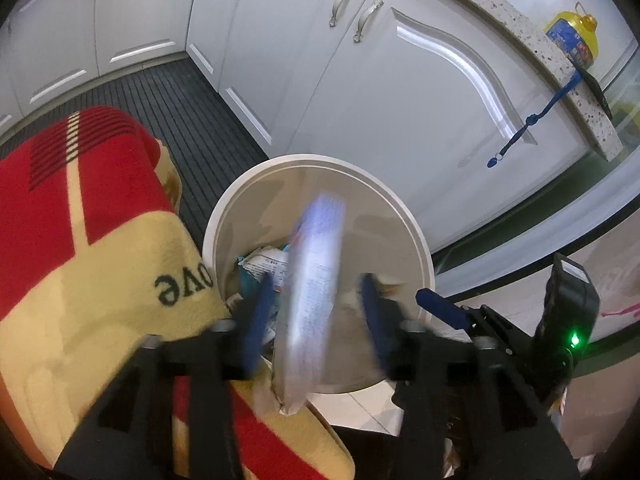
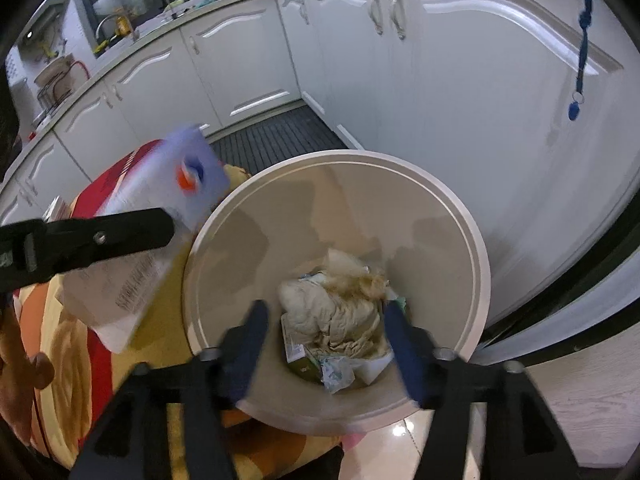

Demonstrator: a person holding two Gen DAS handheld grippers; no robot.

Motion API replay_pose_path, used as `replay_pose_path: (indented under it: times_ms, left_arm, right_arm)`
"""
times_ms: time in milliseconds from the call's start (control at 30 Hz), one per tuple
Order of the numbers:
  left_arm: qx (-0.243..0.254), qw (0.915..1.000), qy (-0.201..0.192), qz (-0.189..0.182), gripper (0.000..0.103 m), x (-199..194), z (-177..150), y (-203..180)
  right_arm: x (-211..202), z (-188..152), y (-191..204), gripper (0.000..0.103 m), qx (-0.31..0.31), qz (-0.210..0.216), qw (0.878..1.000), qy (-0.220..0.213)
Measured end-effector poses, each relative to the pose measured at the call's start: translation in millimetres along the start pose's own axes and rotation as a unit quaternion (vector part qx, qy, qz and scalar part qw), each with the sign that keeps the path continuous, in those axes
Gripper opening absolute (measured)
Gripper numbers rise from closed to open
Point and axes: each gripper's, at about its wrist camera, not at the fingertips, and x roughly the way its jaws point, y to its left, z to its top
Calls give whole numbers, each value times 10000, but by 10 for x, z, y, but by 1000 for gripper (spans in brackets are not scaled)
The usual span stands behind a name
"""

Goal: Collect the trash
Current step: 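Carry the medicine box and tissue over the bin and open both tools, then move both tools back over the table toward the white sponge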

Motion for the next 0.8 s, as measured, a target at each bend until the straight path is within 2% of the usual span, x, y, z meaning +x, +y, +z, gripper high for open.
replay_pose_path:
  times_ms: [67,333,800]
  left_arm:
    - [4,10000,-36,-46,52,-38,-10,4]
    - [4,9997,-184,166,52,-236,-99,82]
    - [-104,9925,-754,960,52,-880,-499,528]
  right_arm:
    - [15,-11,4,61,49,-2,10000,44]
    - [-37,-28,-9,61,86,0,10000,36]
    - [-301,-7,320,62,-205,92,9996,-183]
